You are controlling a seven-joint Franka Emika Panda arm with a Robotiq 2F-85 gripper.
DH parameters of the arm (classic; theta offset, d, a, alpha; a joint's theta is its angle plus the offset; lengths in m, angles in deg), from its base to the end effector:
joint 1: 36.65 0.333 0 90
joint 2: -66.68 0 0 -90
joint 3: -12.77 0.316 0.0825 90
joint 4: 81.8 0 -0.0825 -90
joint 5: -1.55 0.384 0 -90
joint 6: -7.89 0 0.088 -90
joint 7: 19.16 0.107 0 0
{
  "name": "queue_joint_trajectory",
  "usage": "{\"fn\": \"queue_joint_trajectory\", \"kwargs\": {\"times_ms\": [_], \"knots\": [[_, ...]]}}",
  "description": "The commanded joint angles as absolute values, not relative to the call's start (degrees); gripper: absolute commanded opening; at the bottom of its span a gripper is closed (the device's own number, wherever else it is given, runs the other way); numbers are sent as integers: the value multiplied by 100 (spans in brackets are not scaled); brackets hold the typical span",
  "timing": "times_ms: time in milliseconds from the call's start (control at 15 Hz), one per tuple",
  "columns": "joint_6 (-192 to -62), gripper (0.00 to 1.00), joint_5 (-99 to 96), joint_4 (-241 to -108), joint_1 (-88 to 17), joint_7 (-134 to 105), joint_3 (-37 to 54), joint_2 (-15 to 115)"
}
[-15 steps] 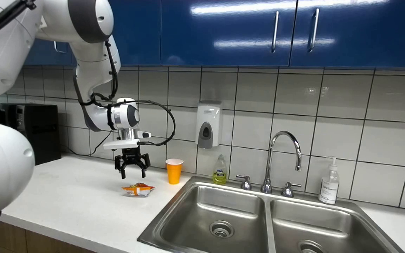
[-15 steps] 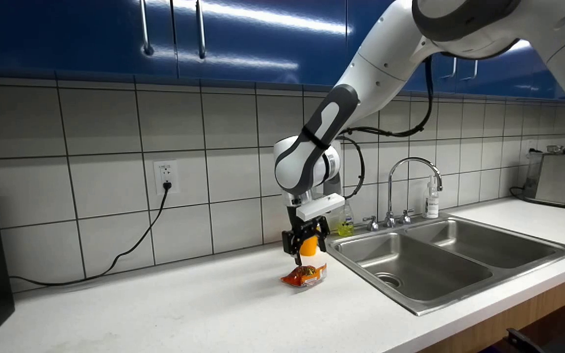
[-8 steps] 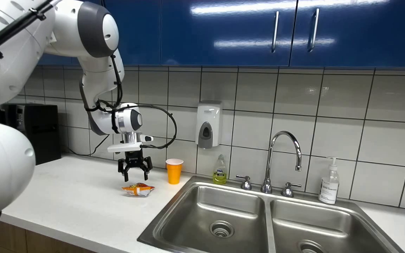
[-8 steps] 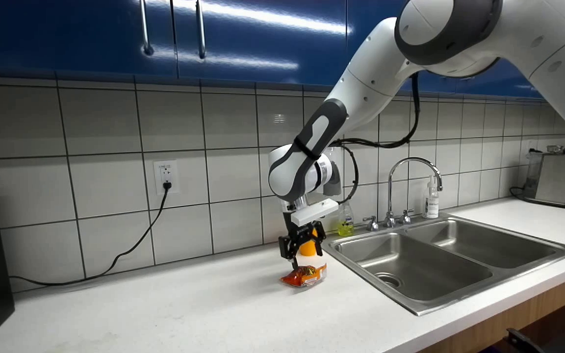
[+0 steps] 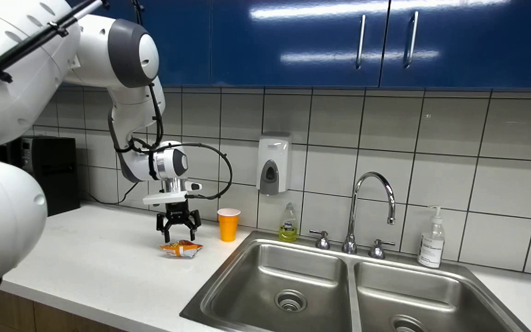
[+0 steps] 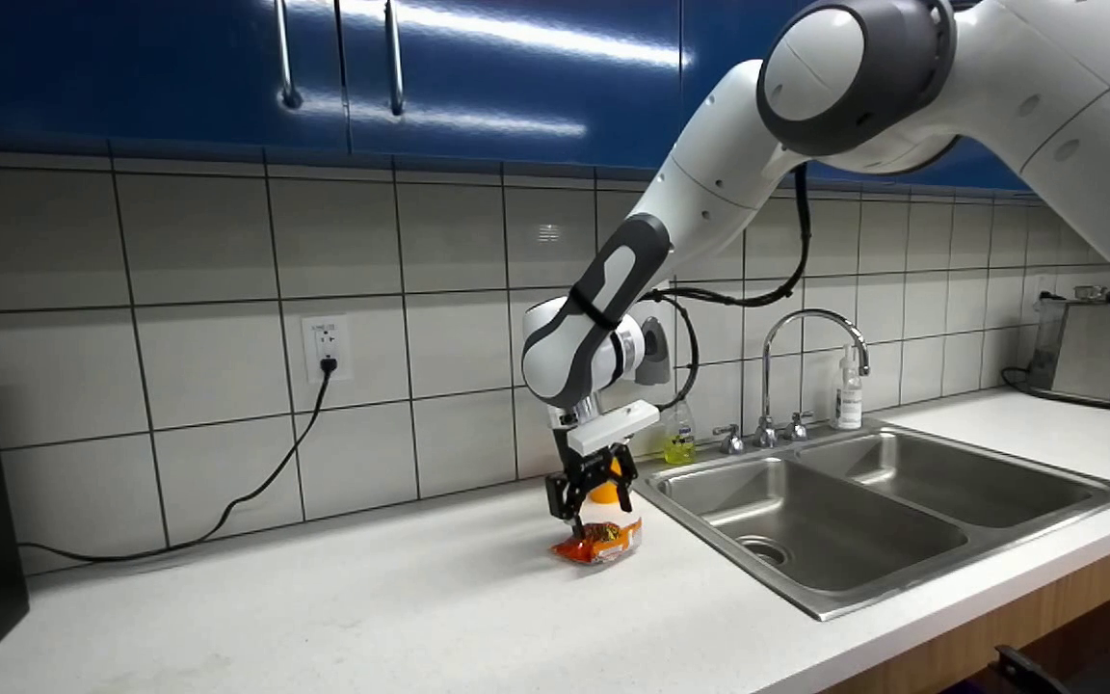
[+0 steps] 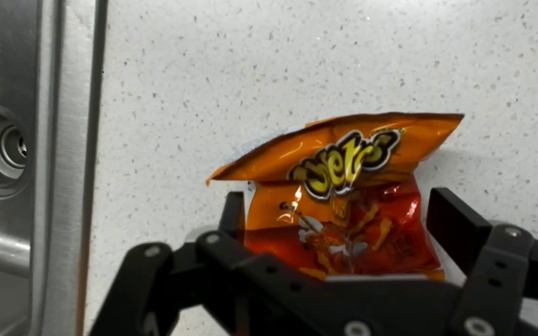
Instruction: Put the orange packet in the left sink
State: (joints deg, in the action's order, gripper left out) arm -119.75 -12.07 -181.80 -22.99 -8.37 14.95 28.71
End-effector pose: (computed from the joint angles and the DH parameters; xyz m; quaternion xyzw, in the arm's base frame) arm 0.6238 0.1677 0.1810 0.9858 0.1212 -0.0689 0.0935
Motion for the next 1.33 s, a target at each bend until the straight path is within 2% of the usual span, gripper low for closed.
{"fn": "queue_joint_trajectory", "kwargs": {"times_ms": [0, 467, 533, 667, 1200, 1267], "knots": [[-11711, 100, -1220, -17863, -2218, -757, 1400, 2716], [-11630, 100, -1202, -17686, -2230, -767, 1359, 2599], [-11618, 75, -1203, -17670, -2234, -778, 1359, 2587], [-11574, 66, -1203, -17639, -2238, -794, 1359, 2565], [-11478, 1, -1187, -17551, -2260, -828, 1372, 2505], [-11473, 0, -1184, -17551, -2263, -833, 1373, 2500]]}}
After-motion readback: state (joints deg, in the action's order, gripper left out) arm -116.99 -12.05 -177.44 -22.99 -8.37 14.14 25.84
